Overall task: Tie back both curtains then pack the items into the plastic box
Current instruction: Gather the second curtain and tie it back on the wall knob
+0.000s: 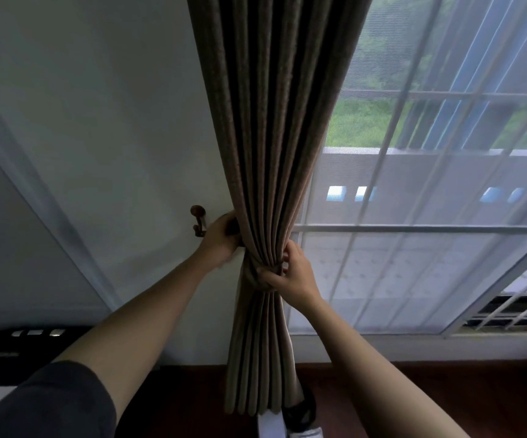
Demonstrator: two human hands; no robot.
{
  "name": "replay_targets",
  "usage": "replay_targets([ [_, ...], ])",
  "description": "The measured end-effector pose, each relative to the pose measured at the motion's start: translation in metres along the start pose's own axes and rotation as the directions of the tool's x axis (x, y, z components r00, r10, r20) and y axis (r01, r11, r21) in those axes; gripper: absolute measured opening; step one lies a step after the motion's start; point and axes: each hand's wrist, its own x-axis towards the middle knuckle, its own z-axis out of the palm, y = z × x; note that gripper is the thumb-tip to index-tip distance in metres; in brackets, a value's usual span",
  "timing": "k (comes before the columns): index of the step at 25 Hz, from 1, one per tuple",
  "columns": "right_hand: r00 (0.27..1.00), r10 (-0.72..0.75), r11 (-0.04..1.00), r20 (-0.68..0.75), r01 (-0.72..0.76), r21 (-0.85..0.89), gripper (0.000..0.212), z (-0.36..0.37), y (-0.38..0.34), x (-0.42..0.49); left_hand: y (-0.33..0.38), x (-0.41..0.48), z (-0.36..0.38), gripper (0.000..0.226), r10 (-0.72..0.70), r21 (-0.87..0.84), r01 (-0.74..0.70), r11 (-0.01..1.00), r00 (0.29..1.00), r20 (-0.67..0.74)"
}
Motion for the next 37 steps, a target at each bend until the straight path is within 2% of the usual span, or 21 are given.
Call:
replay_targets([
  [2,1.000,0.008,1.000,-0.008,-0.008,0.000,0.044,0.002,0.002,0.000,0.001,-0.005,-0.003,0.025,-0.050,0.057,0.047,0.997,0.997,0.054],
  [4,1.000,0.004,1.000,-0.004,-0.004,-0.002,0.045,0.002,0.003,-0.001,-0.005,-0.012,-0.006,0.036,-0.054,0.123,0.030,0.992,0.980,0.191],
  [6,1.000,-0.002,0.999,0.031,0.001,0.038,0.047,-0.001,0.004,-0.002,-0.016,-0.018,-0.010,0.047,-0.073,0.069,0.051,0.996,0.928,0.365],
  [8,0.995,-0.004,0.997,0.104,-0.004,0.082,0.049,-0.008,0.003,-0.002,-0.023,-0.019,-0.012,0.064,-0.115,0.105,0.074,0.992,0.882,0.457],
  [10,0.990,-0.022,0.998,0.139,0.014,0.062,0.050,-0.013,0.002,-0.001,-0.023,-0.018,-0.011,0.085,-0.104,0.194,0.020,0.981,0.894,0.436],
  [11,0.989,-0.033,0.999,0.142,0.028,0.034,0.051,-0.014,0.002,0.000,-0.021,-0.019,-0.009,0.087,-0.059,0.224,-0.034,0.974,0.915,0.398],
  [13,0.988,-0.051,0.998,0.149,0.054,-0.012,0.051,-0.015,0.001,-0.002,-0.014,-0.022,-0.004,0.072,0.054,0.225,-0.129,0.966,0.949,0.311],
  [15,0.982,-0.066,0.998,0.177,0.068,-0.004,0.045,-0.018,-0.002,-0.006,-0.012,-0.026,-0.003,0.064,0.097,0.228,-0.174,0.958,0.945,0.311],
  [18,0.960,-0.061,0.997,0.275,0.048,0.056,0.047,-0.028,-0.012,-0.011,-0.014,-0.022,-0.006,0.065,0.008,0.334,-0.167,0.927,0.903,0.430],
  [20,0.936,-0.037,0.998,0.349,0.014,0.069,0.054,-0.034,-0.016,-0.012,-0.015,-0.022,-0.005,0.061,-0.020,0.323,-0.150,0.934,0.884,0.468],
  [23,0.923,0.002,0.996,0.385,-0.036,0.080,0.054,-0.043,-0.016,-0.011,-0.014,-0.029,0.006,0.066,0.028,0.236,-0.131,0.963,0.918,0.395],
  [25,0.934,-0.027,0.997,0.356,0.000,0.076,0.055,-0.044,-0.014,-0.007,-0.014,-0.032,0.013,0.060,0.042,0.204,-0.117,0.972,0.941,0.337],
  [27,0.953,-0.059,0.998,0.296,0.057,0.013,0.061,-0.042,-0.012,-0.005,-0.015,-0.034,0.017,0.056,0.000,0.190,-0.061,0.980,0.951,0.309],
  [31,0.979,-0.043,0.999,0.200,0.047,-0.016,0.049,-0.051,-0.011,-0.003,-0.014,-0.034,0.019,0.045,-0.042,0.176,-0.021,0.984,0.937,0.348],
  [34,0.947,-0.103,0.972,0.303,0.160,-0.170,0.063,-0.061,-0.018,0.005,-0.013,-0.038,0.020,0.035,-0.034,0.113,-0.007,0.994,0.935,0.353],
  [37,0.912,-0.106,0.926,0.397,0.237,-0.295,0.055,-0.067,-0.027,0.013,-0.016,-0.041,0.017,0.031,-0.018,0.062,-0.005,0.998,0.932,0.363],
])
